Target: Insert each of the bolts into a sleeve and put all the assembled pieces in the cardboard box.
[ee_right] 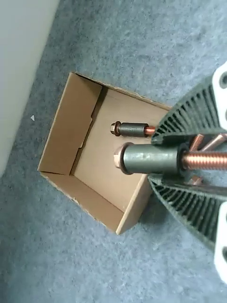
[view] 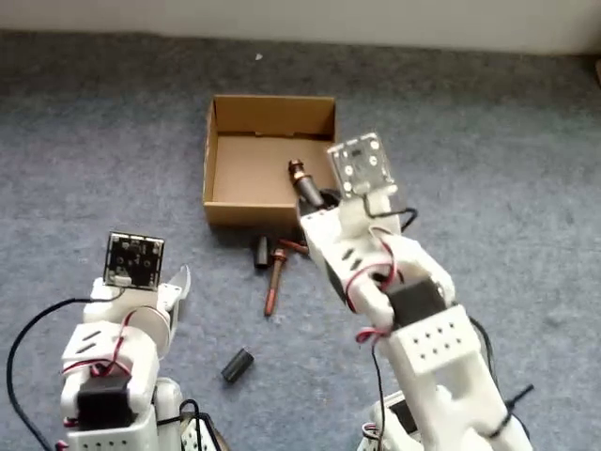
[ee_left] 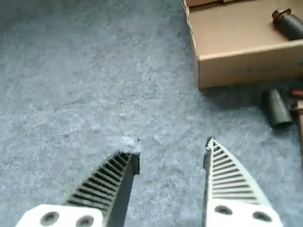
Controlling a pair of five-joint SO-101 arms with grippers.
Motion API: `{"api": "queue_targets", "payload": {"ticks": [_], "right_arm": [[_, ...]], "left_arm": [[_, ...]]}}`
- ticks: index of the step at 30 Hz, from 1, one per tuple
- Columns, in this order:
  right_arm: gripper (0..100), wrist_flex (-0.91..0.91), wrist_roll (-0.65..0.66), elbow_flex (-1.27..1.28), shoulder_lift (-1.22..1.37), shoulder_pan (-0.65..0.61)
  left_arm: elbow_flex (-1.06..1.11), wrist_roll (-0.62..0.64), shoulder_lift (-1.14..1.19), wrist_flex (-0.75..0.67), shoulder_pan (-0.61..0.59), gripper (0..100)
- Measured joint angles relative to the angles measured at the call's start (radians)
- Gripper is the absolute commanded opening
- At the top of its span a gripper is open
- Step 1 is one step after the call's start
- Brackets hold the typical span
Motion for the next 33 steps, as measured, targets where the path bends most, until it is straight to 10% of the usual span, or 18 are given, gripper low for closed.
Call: {"api": "queue_targets", "payload": {"ticks": [13,18,33], "right_arm": [[1.7,-0.365,0.000,-0.094,0.531,0.026],[16.6,-0.370,0.000,-0.233,0.651,0.058],[19.1,0.069,-0.002,-0.288,0.451,0.054]], "left_arm": [[0.222,0.000,0.000,0.000,0.018,24],[0.241,0.000,0.000,0.000,0.057,24],[0.242,0.000,-0.002,-0.002,0.061,24]]}}
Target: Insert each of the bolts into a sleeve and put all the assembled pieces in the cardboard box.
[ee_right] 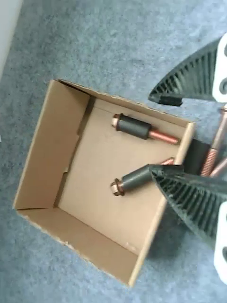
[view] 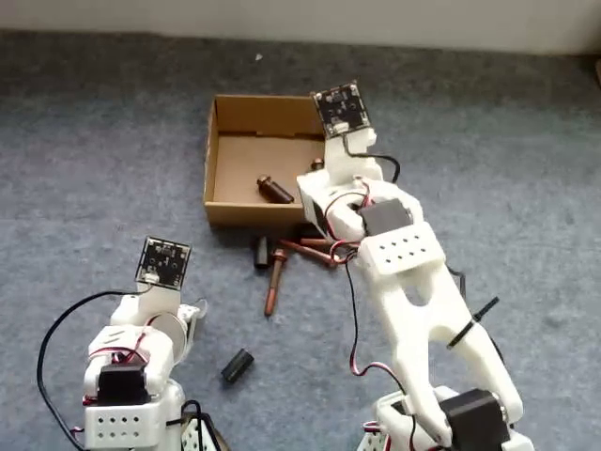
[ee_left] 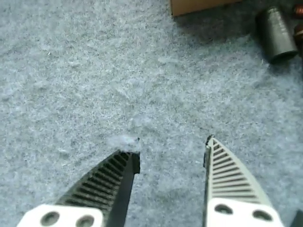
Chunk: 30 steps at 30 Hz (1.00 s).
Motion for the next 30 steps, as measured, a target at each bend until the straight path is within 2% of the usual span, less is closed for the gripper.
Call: {"api": "queue_targets", "payload": {"ticks": [3,6,11,15,22,30], "right_arm": [[19.1,0.140,-0.011,0.000,-0.015,-0.057],[19.1,0.203,-0.107,0.000,-0.018,-0.120],[19.1,0.192,-0.241,-0.002,-0.002,-0.209],[19.1,0.127,-0.296,-0.003,0.124,-0.238],[19.1,0.106,-0.318,-0.077,0.365,-0.281],[19.1,0.101,-0.318,-0.147,0.480,-0.302]], "left_arm": [[0.000,0.000,0.000,-0.025,-0.041,23],[0.000,0.000,0.000,-0.037,-0.068,23],[0.000,0.000,0.000,-0.037,-0.071,23],[0.000,0.000,0.000,-0.037,-0.071,23],[0.003,0.000,0.000,-0.037,-0.071,23],[0.005,0.000,0.002,-0.043,-0.071,23]]}}
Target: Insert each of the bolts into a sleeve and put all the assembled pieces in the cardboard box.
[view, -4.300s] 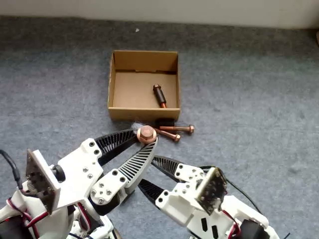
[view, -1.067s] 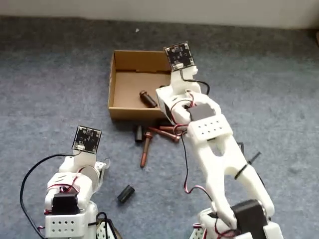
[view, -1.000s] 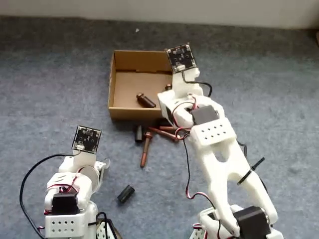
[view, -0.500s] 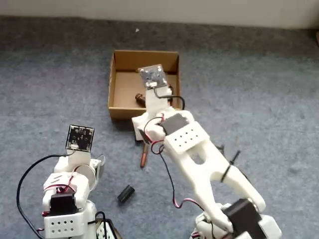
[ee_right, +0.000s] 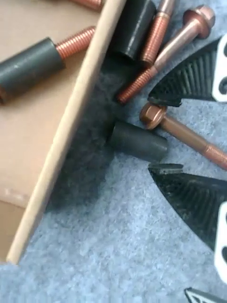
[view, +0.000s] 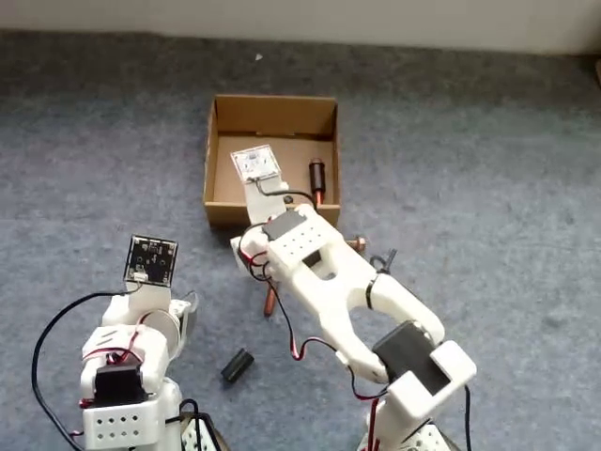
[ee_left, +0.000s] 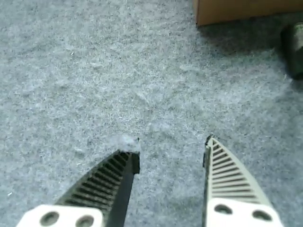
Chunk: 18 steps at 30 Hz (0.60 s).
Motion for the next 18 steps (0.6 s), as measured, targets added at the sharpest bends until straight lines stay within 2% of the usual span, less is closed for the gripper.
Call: {"api": "queue_targets", "payload": {"ticks": [6,12,18], "right_arm": [[18.5,-0.032,0.000,-0.032,0.075,-0.005],[0.1,-0.043,0.000,-0.049,0.112,-0.008],[0.6,-0.012,-0.002,-0.060,0.114,-0.008]], "left_arm": [[0.000,0.000,0.000,-0.002,0.000,23],[0.000,0.000,0.000,-0.002,0.000,23],[0.000,0.000,0.000,-0.002,0.000,23]]}}
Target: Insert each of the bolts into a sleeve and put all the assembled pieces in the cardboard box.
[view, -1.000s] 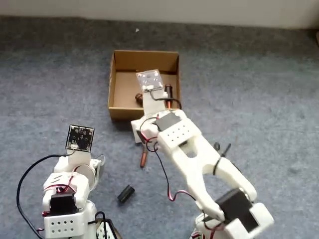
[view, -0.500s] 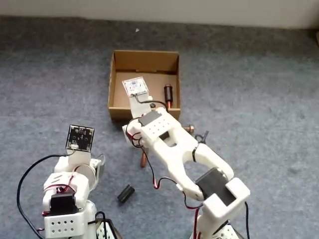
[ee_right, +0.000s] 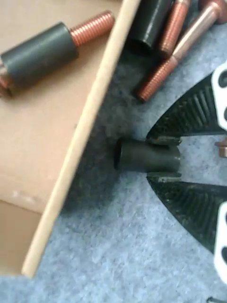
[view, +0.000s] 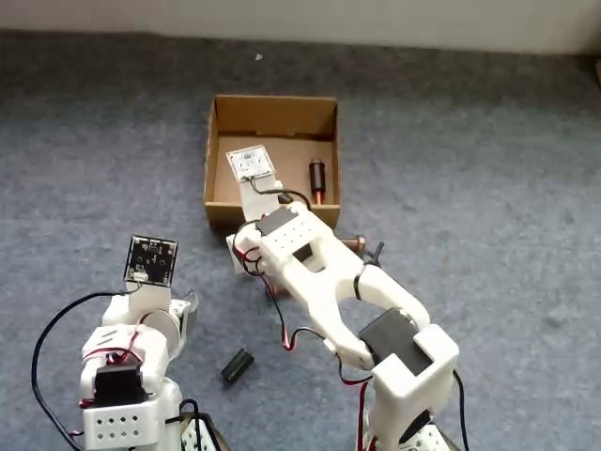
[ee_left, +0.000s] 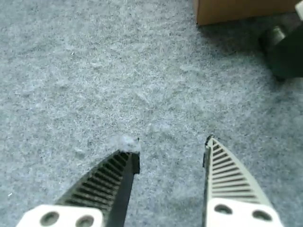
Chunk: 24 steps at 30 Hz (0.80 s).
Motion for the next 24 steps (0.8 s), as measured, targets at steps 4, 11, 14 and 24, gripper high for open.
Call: {"api": "queue_targets", "payload": {"ticks": [4,11,14,24], "right_arm": [[0.6,0.071,0.006,-0.011,0.000,0.000],[0.5,0.190,0.078,0.003,-0.046,0.032],[0.5,0.239,0.081,0.015,-0.141,0.037],[0.5,0.448,0.155,0.192,-0.635,0.126]], "left_arm": [[0.000,0.000,0.000,0.000,0.000,23],[0.000,0.000,0.000,0.000,0.000,23],[0.000,0.000,0.000,0.000,0.000,23],[0.000,0.000,0.000,0.000,0.000,24]]}}
